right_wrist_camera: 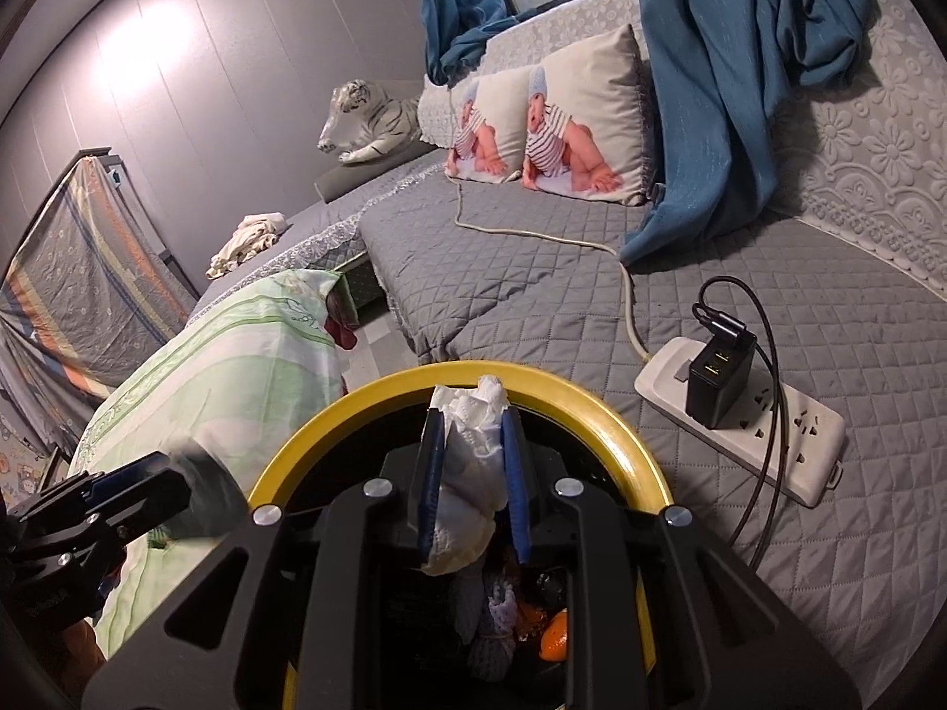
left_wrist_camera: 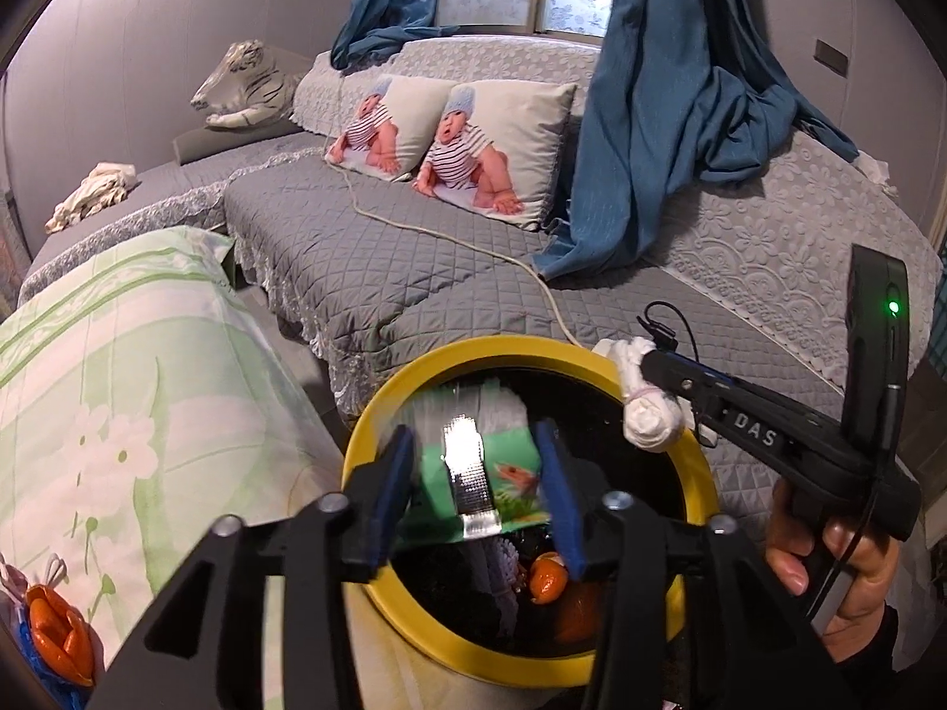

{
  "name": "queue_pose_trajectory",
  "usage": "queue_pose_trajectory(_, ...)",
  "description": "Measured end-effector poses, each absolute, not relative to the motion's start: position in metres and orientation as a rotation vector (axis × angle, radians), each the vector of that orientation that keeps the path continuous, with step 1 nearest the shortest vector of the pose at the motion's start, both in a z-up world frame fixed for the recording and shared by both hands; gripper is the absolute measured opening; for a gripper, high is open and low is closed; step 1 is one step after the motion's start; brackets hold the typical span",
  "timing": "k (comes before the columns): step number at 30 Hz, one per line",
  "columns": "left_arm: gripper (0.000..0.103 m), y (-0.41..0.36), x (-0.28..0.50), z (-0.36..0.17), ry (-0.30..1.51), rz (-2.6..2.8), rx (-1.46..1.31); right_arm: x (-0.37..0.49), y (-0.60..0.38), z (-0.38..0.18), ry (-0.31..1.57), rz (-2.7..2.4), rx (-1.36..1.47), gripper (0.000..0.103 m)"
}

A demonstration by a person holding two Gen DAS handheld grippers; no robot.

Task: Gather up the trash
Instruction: 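Open both tools to drop the wrapper and tissue into the bin, then move both tools back over the remaining trash on the bed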

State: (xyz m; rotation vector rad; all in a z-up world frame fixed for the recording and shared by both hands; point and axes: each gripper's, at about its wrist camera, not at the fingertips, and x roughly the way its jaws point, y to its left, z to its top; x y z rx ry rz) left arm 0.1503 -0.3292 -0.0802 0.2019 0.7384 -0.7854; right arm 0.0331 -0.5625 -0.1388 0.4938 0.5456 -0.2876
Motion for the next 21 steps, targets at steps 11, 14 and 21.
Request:
queue_pose_trajectory(11,0.090,-0.309,0.164,-0.072,0.709,-0.721,0.102,0.019,-0.570,-0.130,0.477,-0.306,0.549,0.070)
queue_pose_trajectory(14,0.092,-0.302,0.166,-0.068,0.696,-0.703,0.089,0.015,-0.566,-0.124,0.441,-0.285,0.544,0.081)
queue_pose_trajectory(21,0.093,-0.272,0.174,-0.055,0.669,-0.657,0.063,0.013,-0.544,-0.103,0.387,-0.231,0.472,0.089)
